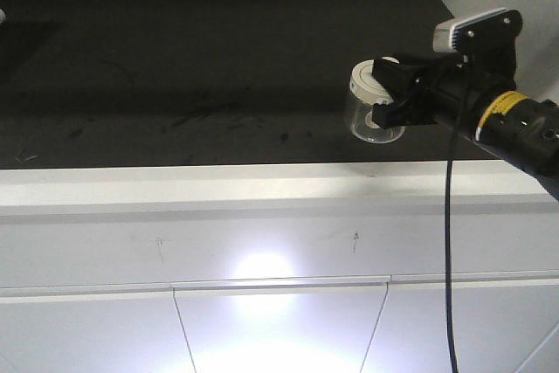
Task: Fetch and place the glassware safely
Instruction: 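Close the right gripper on the white knob of the jar lid, then lift the jar out of the hood with the right gripper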
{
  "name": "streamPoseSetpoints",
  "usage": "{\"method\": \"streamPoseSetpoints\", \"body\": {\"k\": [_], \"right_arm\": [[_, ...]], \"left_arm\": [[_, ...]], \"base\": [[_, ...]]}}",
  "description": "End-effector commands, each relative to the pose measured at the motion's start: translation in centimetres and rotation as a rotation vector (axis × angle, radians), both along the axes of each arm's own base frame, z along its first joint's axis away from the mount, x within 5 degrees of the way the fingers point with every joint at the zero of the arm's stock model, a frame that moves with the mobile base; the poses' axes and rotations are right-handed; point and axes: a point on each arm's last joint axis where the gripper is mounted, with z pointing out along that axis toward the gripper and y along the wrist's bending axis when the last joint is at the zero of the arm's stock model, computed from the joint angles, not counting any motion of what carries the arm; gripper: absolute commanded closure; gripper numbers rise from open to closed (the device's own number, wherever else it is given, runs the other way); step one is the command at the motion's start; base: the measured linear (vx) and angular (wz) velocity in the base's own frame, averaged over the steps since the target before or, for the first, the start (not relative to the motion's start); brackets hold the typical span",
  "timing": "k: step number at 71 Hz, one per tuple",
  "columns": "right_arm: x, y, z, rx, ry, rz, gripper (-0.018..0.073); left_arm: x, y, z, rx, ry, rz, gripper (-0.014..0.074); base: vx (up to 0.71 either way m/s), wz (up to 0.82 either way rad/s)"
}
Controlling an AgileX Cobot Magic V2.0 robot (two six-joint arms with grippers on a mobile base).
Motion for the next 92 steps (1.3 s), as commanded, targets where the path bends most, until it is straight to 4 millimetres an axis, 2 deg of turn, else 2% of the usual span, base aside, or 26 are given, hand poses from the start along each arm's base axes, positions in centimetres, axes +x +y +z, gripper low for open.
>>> {"method": "streamPoseSetpoints", "body": {"k": [1,18,31,42,64,82,92], "right_arm": [[-3.1,0.0,3.3,0.066,-0.153,0.055,0.0563],[-8.6,-0.5,3.5,0.09,-0.213,0.086,0.0563],[-11.1,-0.4,4.1,0.109,-0.251,0.116,0.0563],[-12.8,2.0,4.6,0.11,-0.27,0.242,0.0563],[-15.9,6.9,4.1,0.095,-0.211,0.477,0.0563],[-18.0,9.0,3.6,0.071,-0.162,0.583,0.0563],[-18.6,9.5,3.6,0.07,-0.158,0.614,0.0563]], "left_arm": [[0.0,-0.1,1.3,-0.021,-0.081,-0.007,0.0603],[0.0,-0.1,1.3,-0.021,-0.081,-0.007,0.0603],[0.0,-0.1,1.3,-0.021,-0.081,-0.007,0.0603],[0.0,-0.1,1.3,-0.021,-0.081,-0.007,0.0603],[0.0,-0.1,1.3,-0.021,-0.081,-0.007,0.0603],[0.0,-0.1,1.3,-0.021,-0.081,-0.007,0.0603],[0.0,-0.1,1.3,-0.021,-0.081,-0.007,0.0603]], "base": [[0.0,0.0],[0.0,0.0],[0.0,0.0],[0.0,0.0],[0.0,0.0],[0.0,0.0],[0.0,0.0]]}}
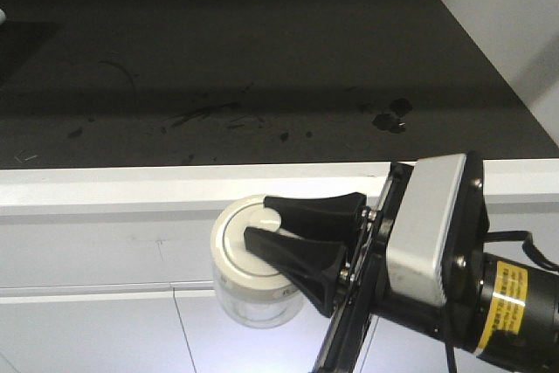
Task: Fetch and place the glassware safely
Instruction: 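Lift the jar out of the hood with the right gripper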
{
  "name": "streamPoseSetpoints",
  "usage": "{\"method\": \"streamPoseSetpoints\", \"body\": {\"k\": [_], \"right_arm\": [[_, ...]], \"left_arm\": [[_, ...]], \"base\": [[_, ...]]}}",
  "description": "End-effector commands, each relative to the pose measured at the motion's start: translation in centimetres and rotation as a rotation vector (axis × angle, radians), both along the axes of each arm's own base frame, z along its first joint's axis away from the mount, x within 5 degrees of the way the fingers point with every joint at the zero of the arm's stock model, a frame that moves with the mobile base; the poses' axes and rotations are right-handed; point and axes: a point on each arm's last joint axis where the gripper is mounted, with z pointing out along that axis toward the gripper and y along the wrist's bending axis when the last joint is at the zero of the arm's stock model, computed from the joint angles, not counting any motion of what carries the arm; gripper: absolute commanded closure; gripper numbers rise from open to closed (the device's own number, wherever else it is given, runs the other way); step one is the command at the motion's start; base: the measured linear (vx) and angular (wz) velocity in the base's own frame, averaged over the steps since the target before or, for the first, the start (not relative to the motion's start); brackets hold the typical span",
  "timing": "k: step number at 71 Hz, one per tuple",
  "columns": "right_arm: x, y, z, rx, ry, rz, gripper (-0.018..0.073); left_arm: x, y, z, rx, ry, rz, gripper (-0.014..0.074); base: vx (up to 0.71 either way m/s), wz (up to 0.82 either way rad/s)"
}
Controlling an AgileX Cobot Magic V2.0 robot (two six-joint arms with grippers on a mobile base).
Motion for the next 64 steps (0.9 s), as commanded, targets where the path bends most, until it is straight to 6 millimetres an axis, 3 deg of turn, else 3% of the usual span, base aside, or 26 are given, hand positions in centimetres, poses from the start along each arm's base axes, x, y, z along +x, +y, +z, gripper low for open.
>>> {"method": "streamPoseSetpoints", "body": {"k": [1,64], "right_arm": [[-0.65,0.14,2.04,0.103,-0.04,0.044,0.0563],[-0.67,0.16,2.06,0.107,-0.041,0.048,0.056]], "left_arm": [[0.03,-0.06,1.3,-0.021,-0.081,-0.007,0.0603],[0.03,-0.06,1.3,-0.021,-0.081,-0.007,0.0603]], "base": [[0.0,0.0],[0.0,0.0]]}}
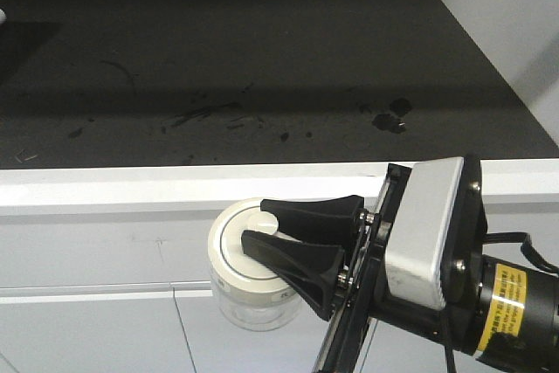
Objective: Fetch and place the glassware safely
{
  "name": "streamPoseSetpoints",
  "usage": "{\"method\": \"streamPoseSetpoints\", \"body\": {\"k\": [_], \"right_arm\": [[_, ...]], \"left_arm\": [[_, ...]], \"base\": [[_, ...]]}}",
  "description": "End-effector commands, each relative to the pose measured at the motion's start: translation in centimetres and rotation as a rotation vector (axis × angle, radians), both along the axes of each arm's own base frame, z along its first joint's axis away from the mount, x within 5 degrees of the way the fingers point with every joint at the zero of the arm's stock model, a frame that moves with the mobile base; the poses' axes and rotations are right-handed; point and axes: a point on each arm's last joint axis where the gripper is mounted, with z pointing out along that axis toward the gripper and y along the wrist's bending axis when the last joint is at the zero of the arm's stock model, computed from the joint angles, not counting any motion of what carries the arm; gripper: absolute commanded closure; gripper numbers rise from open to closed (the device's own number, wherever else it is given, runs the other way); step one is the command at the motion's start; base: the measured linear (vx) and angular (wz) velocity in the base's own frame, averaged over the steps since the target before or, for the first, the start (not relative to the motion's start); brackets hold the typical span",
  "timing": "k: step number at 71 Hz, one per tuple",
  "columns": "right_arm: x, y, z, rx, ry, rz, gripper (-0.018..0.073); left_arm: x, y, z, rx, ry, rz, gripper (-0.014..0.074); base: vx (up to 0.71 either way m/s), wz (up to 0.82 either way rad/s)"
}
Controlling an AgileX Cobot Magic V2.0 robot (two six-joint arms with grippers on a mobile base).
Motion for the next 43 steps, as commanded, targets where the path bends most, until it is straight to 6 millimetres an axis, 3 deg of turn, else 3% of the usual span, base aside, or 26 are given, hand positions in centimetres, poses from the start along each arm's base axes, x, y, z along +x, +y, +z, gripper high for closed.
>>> {"method": "streamPoseSetpoints", "body": {"k": [1,43], "right_arm": [[-0.5,0.04,2.05,0.106,-0.041,0.039,0.056],[-0.5,0.04,2.05,0.106,-0.041,0.039,0.056]], "left_arm": [[0.03,-0.06,1.3,-0.021,-0.081,-0.007,0.0603],[0.03,-0.06,1.3,-0.021,-0.081,-0.007,0.0603]], "base": [[0.0,0.0],[-0.02,0.06]]}}
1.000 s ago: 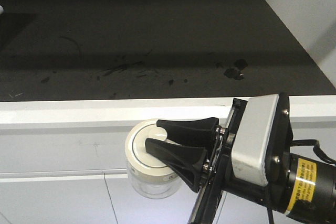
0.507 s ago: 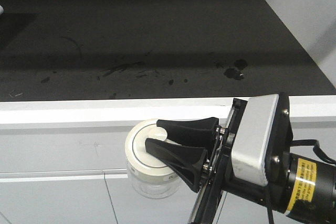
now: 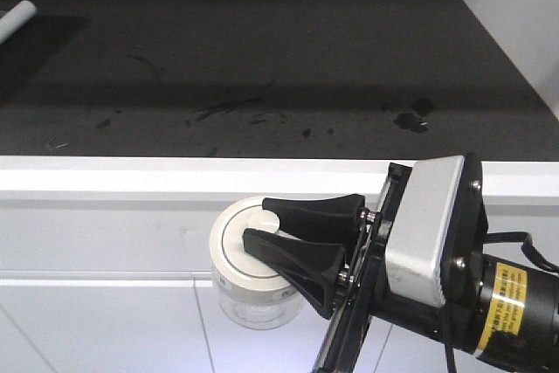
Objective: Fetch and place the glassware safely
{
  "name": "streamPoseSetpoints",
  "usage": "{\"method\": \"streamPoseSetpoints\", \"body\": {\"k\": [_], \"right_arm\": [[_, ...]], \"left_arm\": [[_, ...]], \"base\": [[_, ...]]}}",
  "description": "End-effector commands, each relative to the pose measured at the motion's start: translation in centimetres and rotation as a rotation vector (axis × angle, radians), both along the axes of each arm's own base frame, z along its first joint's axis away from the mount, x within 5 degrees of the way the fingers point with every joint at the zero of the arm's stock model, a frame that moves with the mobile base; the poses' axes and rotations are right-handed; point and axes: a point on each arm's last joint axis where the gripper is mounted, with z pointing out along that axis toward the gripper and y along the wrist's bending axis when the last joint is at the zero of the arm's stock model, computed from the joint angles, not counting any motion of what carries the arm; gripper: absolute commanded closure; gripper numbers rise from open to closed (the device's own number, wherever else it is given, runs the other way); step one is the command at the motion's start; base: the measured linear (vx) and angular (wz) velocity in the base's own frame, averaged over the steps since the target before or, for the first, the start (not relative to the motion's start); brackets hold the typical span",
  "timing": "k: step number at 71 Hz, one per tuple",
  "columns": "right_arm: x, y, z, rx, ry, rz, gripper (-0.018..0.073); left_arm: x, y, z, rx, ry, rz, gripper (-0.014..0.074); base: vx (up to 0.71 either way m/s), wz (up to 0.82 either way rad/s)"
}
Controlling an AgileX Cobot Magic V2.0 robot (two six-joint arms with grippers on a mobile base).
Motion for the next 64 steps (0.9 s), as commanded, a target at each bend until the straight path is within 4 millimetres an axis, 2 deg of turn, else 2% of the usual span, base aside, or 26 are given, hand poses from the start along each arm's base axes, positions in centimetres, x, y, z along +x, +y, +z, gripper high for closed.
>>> {"method": "streamPoseSetpoints", "body": {"k": [1,64], "right_arm": [[-0.52,0.05,2.07,0.107,-0.044,0.042,0.056],[-0.52,0.05,2.06,0.106,-0.045,0.042,0.056]], "left_arm": [[0.03,-0.06,1.3,-0.021,-0.081,-0.007,0.0603],[0.03,-0.06,1.3,-0.021,-0.081,-0.007,0.0603]], "base": [[-0.06,0.25],[-0.07,0.39]]}}
